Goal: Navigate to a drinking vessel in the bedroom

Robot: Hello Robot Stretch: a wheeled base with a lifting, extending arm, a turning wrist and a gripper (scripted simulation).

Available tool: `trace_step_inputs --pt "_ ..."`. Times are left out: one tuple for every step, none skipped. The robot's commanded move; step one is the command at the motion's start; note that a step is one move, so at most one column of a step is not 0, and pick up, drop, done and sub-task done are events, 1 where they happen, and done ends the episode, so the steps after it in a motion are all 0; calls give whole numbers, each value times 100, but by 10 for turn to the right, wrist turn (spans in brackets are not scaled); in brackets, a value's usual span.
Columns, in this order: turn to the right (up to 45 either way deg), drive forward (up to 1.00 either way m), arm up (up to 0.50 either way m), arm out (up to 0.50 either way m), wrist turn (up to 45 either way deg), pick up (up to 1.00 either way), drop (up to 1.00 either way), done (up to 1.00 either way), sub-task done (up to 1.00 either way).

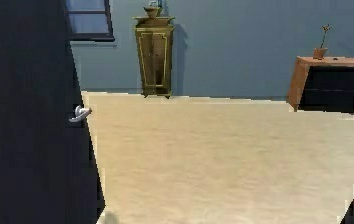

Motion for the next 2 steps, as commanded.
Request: trace_step_inputs --pt "-30 0 0 0 0 0 0 0 0" --pt "30 0 0 0 0 0 0 0 0"
